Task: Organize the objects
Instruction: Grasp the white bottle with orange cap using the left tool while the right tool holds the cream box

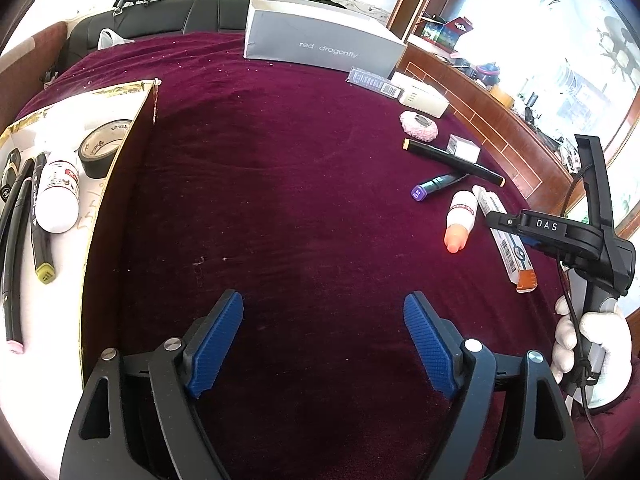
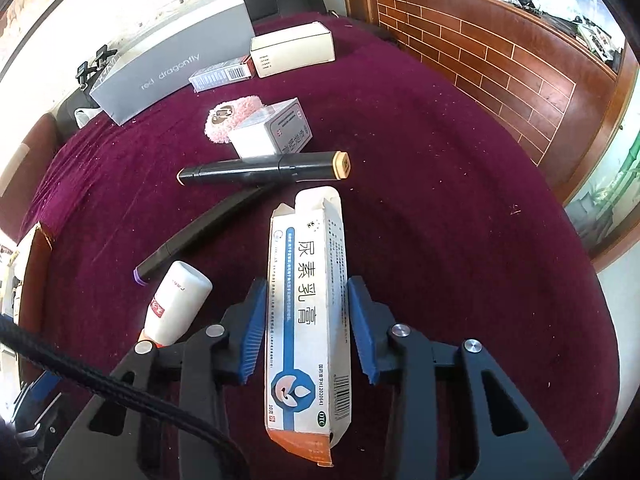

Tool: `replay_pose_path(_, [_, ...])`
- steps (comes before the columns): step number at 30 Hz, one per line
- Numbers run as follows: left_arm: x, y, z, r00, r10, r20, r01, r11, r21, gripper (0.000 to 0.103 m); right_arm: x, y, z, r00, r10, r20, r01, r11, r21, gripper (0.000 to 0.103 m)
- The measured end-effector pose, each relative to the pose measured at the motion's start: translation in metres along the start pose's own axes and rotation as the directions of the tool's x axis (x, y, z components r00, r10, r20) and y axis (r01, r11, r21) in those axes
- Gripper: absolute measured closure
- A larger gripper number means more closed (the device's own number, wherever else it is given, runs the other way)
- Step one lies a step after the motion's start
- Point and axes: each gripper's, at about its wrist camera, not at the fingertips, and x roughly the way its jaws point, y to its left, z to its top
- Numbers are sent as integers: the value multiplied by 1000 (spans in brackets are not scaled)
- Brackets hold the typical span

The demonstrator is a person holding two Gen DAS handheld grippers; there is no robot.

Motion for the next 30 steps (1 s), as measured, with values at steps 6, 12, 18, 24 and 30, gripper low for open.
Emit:
replay_pose_path(6, [2, -4, 0, 1000, -5, -12, 6, 1000, 27, 16, 1, -5, 1, 1000, 28, -2, -28, 1000, 10, 66])
replay_pose_path(12, [8, -17, 5, 999, 24, -37, -22, 997, 69, 16, -1, -10, -1, 998, 65, 11, -65, 998, 16, 66])
replay_pose_path(18, [17, -81, 26, 997, 76, 21, -79, 963, 259, 16, -3, -17, -6, 992, 122, 44, -123, 992, 21, 66])
replay_pose_path(24, [43, -136, 39, 987, 145, 67, -160, 903, 398, 16, -3, -23, -6, 985, 164, 54, -166, 986, 34, 66])
replay_pose_path(30, [71, -157, 44, 983, 178, 46, -179, 874, 452, 22, -1, -33, -3, 973, 226, 50, -229, 972, 60, 66])
